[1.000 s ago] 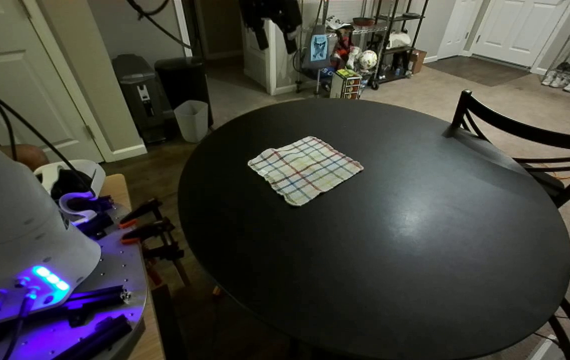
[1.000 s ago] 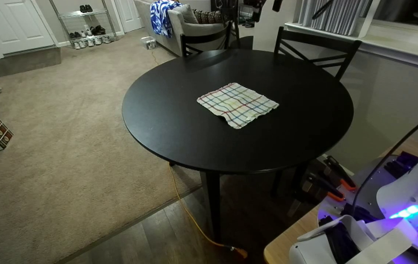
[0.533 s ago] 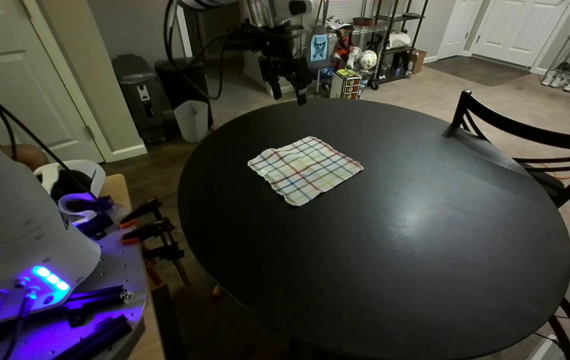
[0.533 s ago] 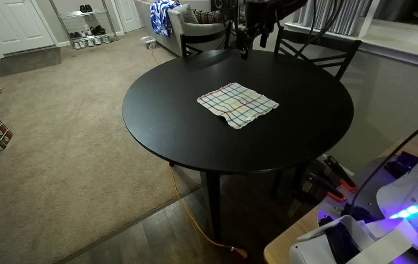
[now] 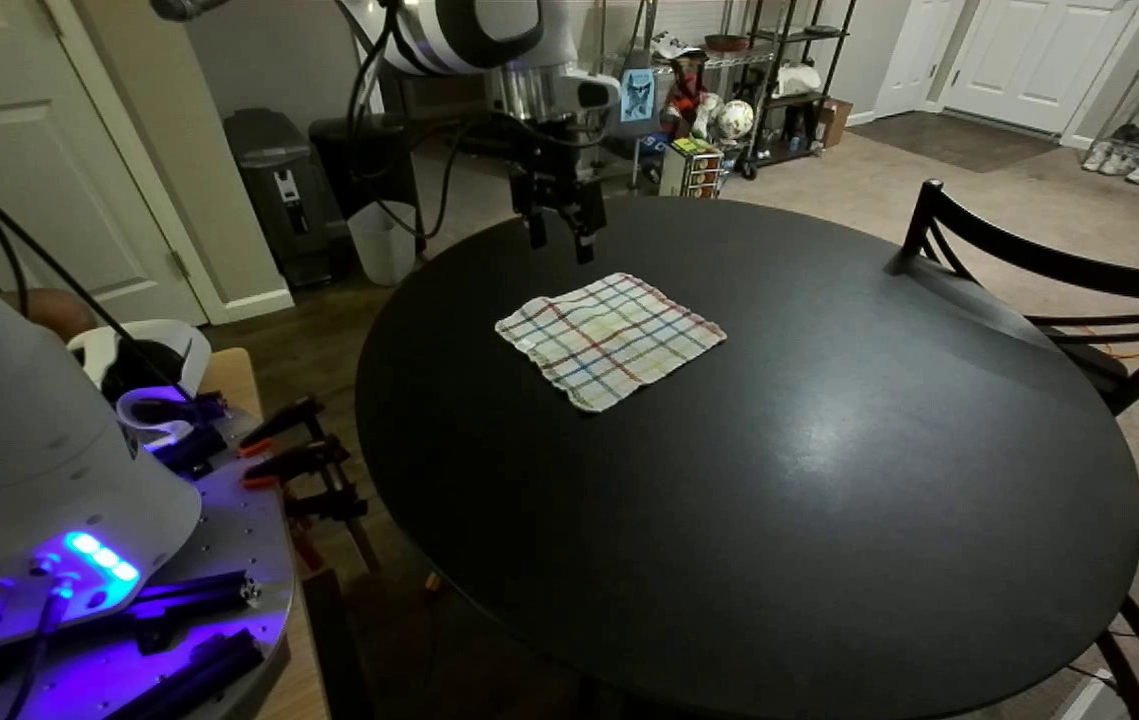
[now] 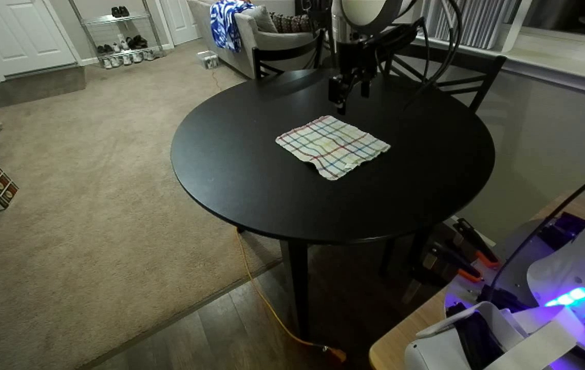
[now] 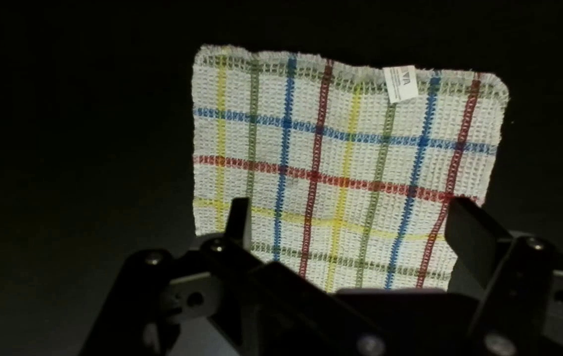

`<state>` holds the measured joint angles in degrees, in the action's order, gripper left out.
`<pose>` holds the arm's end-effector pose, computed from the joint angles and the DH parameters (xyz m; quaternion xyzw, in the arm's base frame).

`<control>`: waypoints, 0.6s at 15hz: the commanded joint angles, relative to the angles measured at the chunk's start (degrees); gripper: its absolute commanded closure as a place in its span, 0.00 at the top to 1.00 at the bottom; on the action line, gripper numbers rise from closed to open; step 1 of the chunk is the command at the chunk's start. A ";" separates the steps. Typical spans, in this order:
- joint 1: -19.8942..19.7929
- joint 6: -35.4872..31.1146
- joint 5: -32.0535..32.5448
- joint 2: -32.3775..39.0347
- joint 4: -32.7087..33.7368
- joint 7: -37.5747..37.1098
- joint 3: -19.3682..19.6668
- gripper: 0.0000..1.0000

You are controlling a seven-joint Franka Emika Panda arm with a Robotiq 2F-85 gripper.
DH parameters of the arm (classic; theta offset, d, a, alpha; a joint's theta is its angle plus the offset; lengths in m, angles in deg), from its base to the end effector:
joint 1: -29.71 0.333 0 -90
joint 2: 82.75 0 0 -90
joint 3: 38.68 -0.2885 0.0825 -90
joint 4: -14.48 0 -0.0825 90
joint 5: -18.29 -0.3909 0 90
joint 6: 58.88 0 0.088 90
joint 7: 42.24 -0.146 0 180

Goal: Fold the towel on the table

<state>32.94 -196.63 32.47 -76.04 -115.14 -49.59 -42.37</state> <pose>0.5346 0.0572 0.2411 0.9929 0.0863 0.0226 0.0782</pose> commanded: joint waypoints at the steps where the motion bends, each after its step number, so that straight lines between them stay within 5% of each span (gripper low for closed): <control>1: 0.61 0.25 -0.15 -0.03 0.07 0.11 0.44 1.00; 9: 3.97 -3.80 2.64 -0.01 -4.26 -5.37 -1.20 1.00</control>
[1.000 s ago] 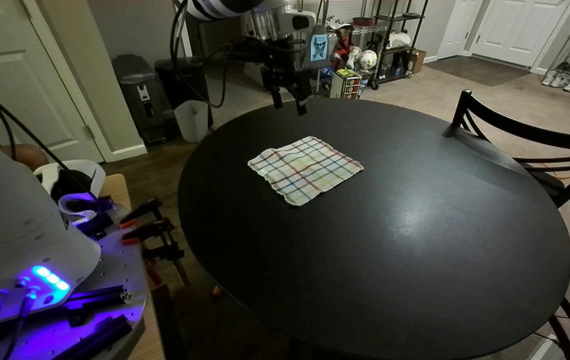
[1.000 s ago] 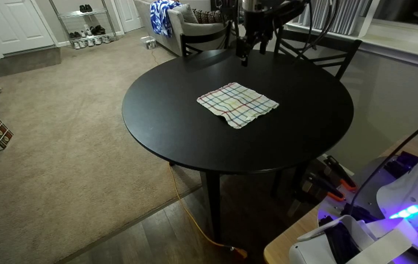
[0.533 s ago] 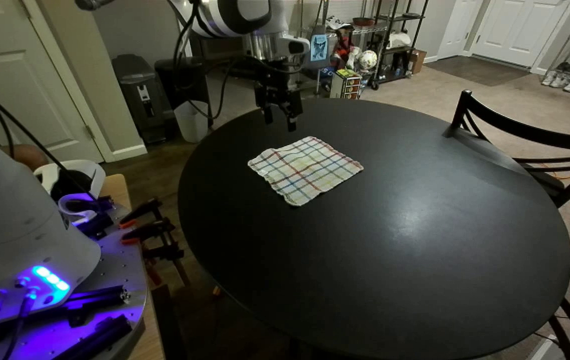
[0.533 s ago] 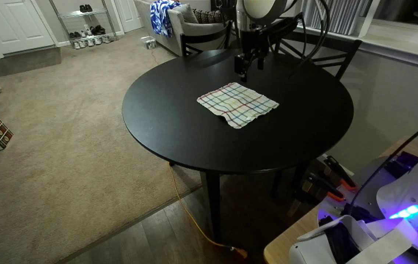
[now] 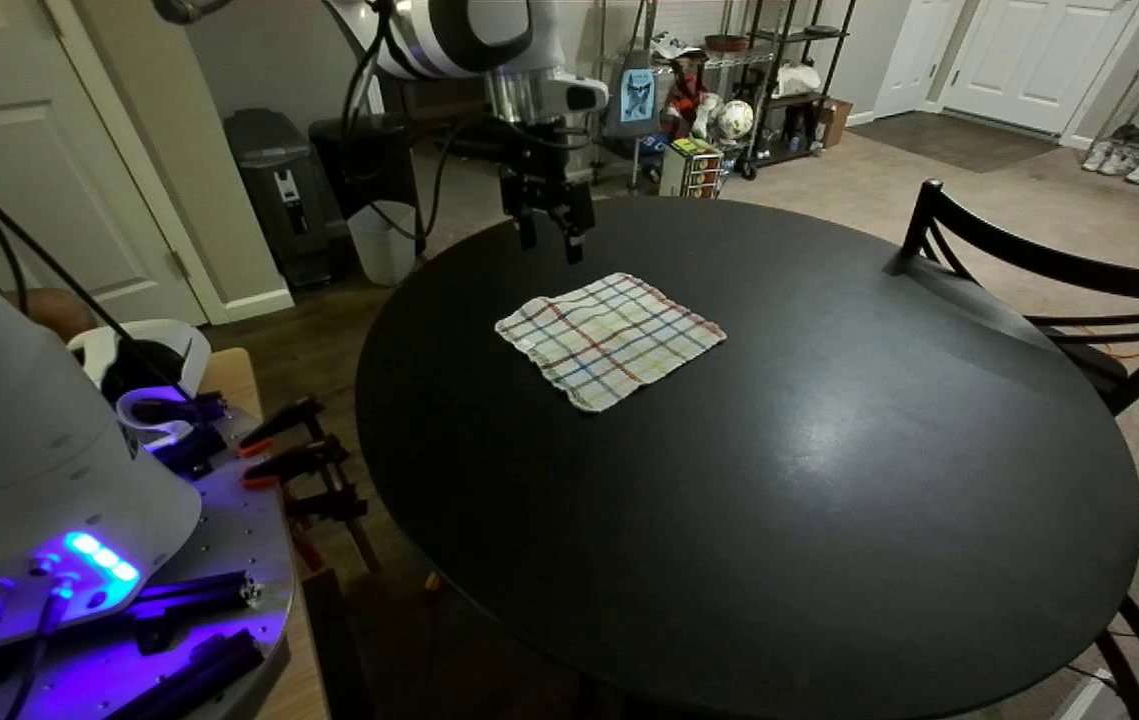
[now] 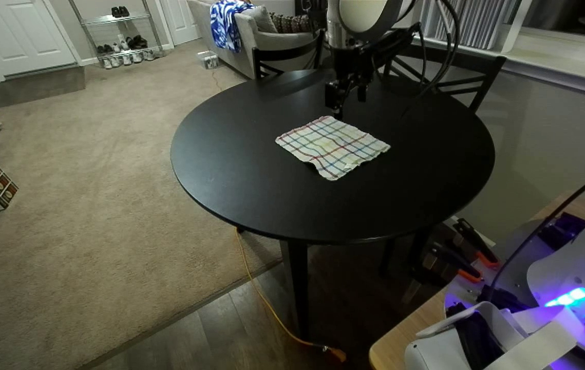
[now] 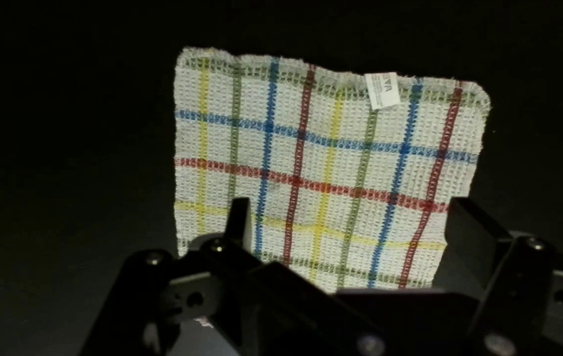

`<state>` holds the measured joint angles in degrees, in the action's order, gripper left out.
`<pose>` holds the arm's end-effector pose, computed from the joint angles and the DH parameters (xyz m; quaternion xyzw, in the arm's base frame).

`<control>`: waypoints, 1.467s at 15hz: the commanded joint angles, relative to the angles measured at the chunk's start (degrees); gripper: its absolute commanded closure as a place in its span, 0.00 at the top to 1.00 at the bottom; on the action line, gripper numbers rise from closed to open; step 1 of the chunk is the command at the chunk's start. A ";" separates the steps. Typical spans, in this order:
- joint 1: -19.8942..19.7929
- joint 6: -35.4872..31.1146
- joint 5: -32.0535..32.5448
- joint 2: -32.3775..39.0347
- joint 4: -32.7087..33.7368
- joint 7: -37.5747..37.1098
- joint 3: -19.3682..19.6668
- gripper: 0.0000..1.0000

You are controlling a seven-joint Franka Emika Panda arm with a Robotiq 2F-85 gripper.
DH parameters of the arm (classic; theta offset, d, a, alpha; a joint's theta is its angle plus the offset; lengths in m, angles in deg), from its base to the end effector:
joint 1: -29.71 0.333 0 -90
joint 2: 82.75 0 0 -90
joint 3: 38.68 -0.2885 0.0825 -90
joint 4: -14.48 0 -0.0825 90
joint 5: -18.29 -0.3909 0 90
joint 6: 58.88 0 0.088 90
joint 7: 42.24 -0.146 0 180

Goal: Fold the towel on the table

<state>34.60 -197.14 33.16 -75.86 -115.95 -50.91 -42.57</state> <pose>0.5282 0.0739 0.2343 0.9918 0.0965 0.0211 0.0806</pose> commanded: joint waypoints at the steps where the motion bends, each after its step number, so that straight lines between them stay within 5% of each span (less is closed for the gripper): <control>1: 3.60 -4.43 2.95 0.07 -4.65 -6.18 -1.46 1.00; 9: 11.96 -10.21 12.60 4.83 -7.78 -20.52 -1.76 1.00; 13: 15.03 -11.65 26.56 7.61 -4.62 -29.23 2.04 1.00; 22: 14.12 -8.89 43.01 15.55 3.58 -39.53 3.18 1.00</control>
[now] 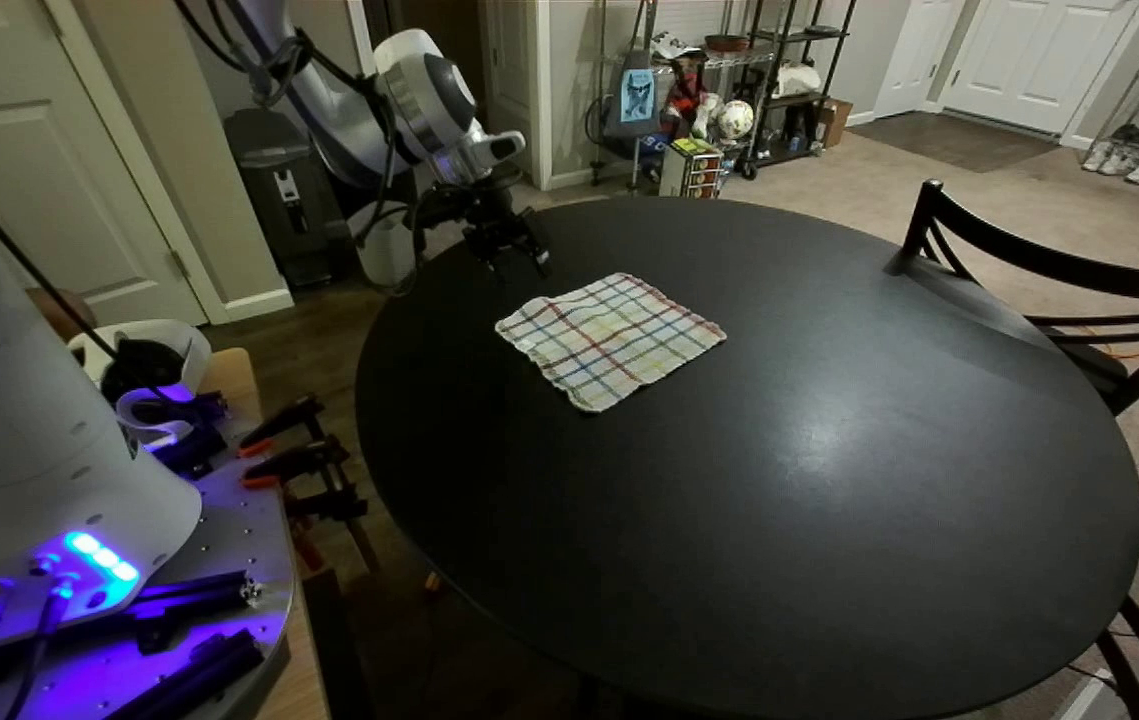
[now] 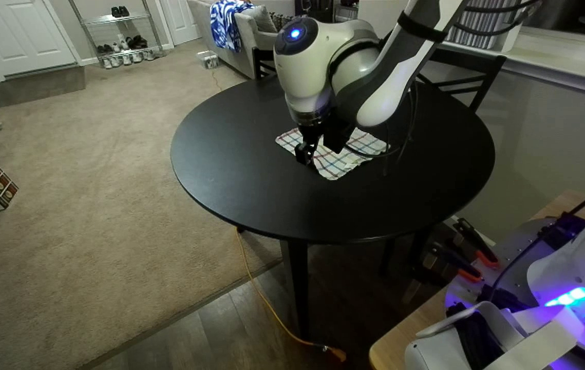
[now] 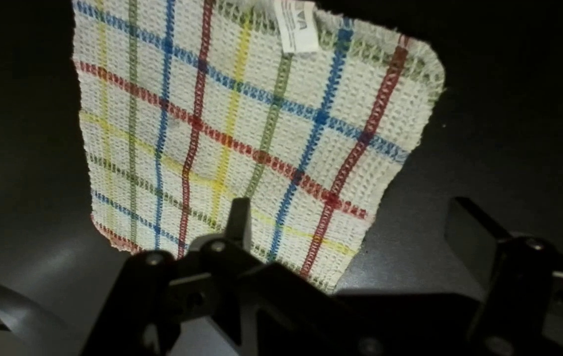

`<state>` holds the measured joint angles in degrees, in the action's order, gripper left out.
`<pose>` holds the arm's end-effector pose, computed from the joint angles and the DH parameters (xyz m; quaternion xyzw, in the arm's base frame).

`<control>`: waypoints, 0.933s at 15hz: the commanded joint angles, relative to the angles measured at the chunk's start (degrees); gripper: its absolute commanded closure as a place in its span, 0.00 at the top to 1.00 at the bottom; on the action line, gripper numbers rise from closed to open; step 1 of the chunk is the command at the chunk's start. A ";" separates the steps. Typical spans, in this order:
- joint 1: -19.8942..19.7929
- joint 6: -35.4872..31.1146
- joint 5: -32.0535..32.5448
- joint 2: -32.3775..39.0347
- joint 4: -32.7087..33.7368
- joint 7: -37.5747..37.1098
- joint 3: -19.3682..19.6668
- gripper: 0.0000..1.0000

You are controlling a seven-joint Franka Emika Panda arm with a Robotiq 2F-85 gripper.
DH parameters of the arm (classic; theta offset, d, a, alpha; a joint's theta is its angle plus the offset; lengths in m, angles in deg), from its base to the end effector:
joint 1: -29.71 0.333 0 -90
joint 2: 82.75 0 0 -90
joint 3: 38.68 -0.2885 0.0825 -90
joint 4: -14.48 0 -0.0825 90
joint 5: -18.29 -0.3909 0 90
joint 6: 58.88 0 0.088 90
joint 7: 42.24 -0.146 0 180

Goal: Fold the towel on the table

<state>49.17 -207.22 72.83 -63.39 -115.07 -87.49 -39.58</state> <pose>0.5001 0.1847 0.1392 0.9530 0.1899 0.1251 0.2005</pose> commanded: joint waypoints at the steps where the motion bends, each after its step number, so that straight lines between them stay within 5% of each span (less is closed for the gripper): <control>1: -0.60 1.35 3.73 4.17 3.46 -3.25 0.38 1.00; 12: -0.71 1.87 3.67 9.67 7.22 -2.48 1.09 1.00; 13: -0.75 1.63 3.77 9.48 6.97 -2.21 0.99 0.75; 14: -0.70 1.62 3.78 9.39 6.85 -2.24 0.95 0.74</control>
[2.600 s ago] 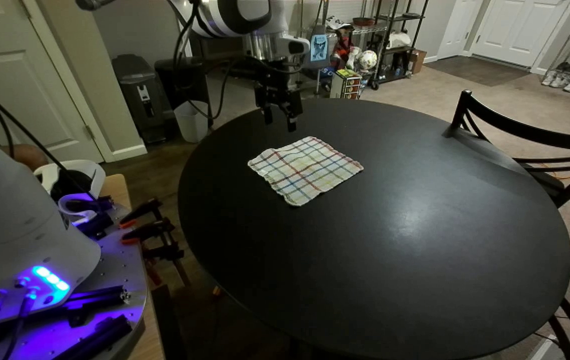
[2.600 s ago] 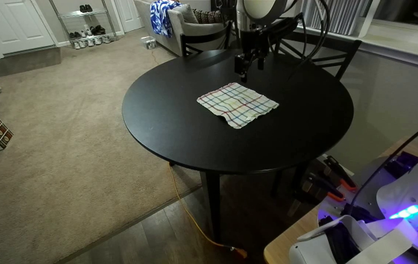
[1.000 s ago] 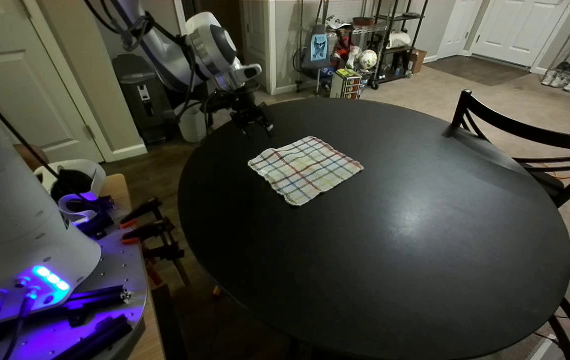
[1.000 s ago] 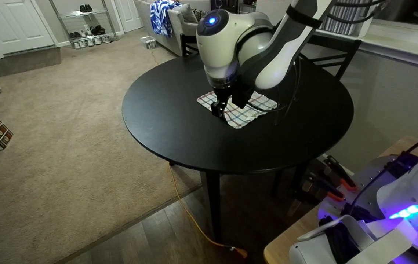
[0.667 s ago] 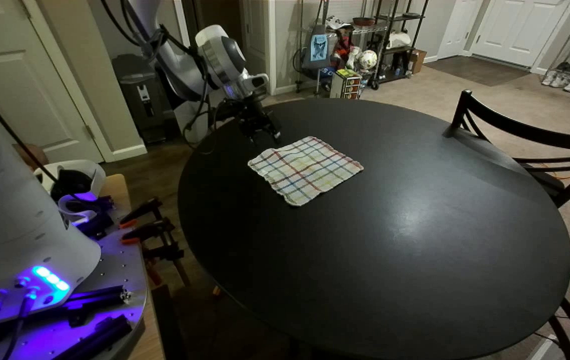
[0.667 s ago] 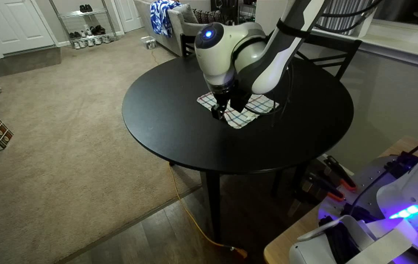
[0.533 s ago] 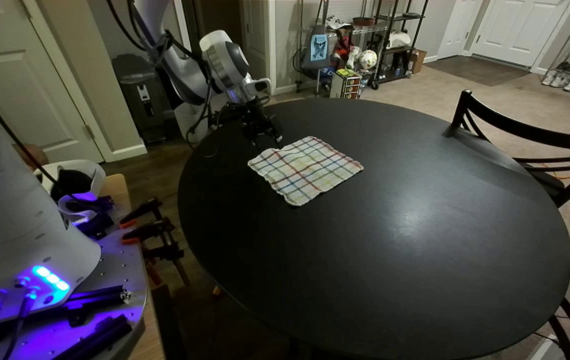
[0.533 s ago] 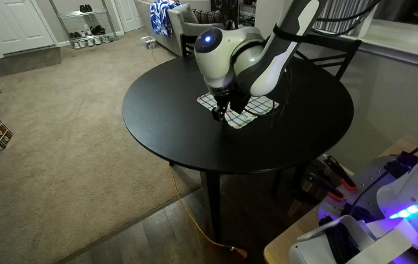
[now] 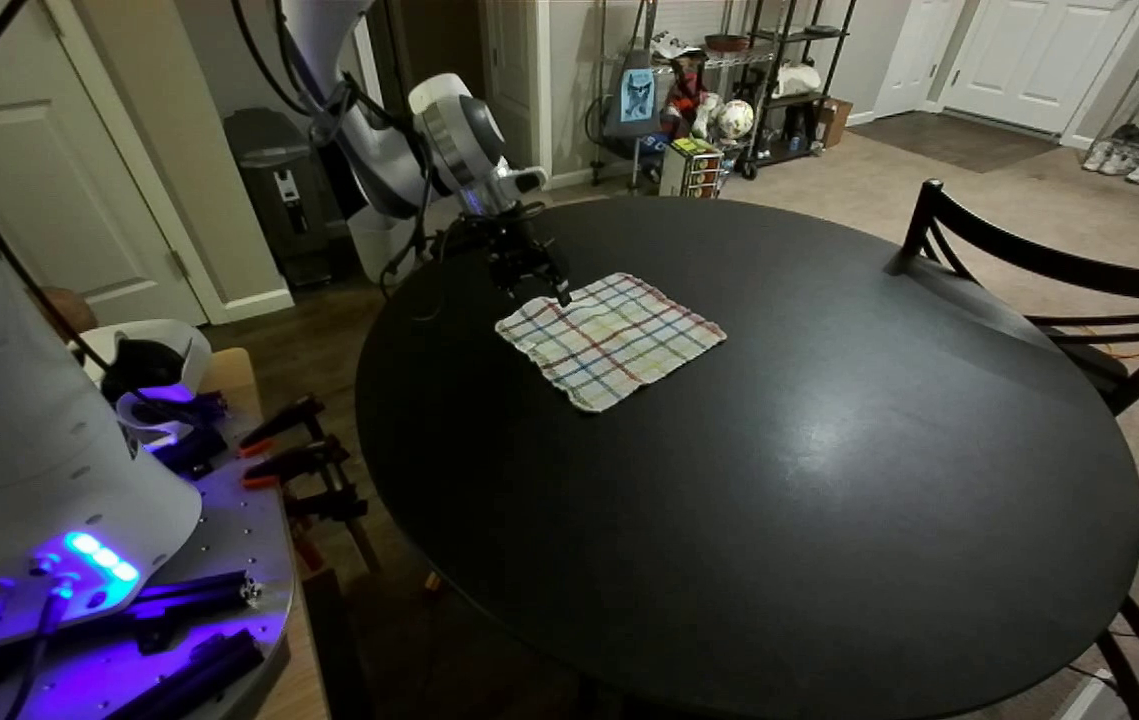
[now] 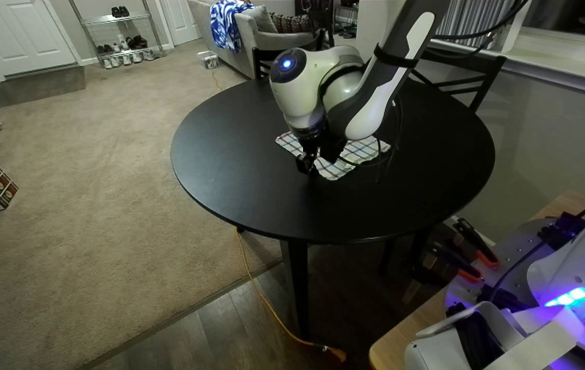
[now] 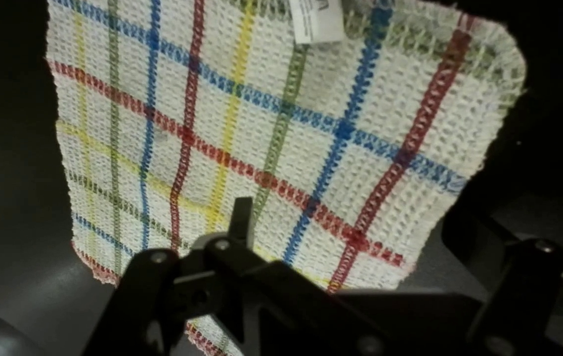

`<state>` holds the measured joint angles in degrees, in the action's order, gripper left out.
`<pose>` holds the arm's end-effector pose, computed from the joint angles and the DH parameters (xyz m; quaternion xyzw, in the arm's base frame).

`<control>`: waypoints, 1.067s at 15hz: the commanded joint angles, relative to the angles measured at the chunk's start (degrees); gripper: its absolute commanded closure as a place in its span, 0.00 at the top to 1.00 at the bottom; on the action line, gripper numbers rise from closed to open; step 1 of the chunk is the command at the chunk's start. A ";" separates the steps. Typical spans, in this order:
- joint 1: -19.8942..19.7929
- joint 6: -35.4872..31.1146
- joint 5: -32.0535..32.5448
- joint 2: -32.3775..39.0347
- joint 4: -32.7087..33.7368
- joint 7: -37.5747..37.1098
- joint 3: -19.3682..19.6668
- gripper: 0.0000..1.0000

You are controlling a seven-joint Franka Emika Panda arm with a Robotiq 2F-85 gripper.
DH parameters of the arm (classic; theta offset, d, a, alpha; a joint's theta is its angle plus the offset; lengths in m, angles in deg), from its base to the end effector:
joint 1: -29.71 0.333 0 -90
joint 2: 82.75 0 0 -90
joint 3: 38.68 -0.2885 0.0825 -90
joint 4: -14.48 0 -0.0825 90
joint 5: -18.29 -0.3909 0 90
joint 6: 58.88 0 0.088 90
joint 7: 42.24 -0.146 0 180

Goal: Fold the towel on the table

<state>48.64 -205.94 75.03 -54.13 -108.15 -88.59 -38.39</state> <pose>0.5229 0.1713 0.0929 0.9511 0.1858 0.1040 0.2239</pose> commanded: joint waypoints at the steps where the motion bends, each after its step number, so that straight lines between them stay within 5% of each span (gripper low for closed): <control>1: -0.12 0.32 1.59 0.08 -0.14 -1.20 -0.29 0.68; 11: 0.04 0.30 1.39 -0.35 -0.80 -1.38 -0.75 0.02; 16: -0.67 0.44 -0.78 -2.32 -2.09 -0.13 -1.88 0.01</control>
<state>48.80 -205.94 75.04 -54.11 -108.16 -88.59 -39.21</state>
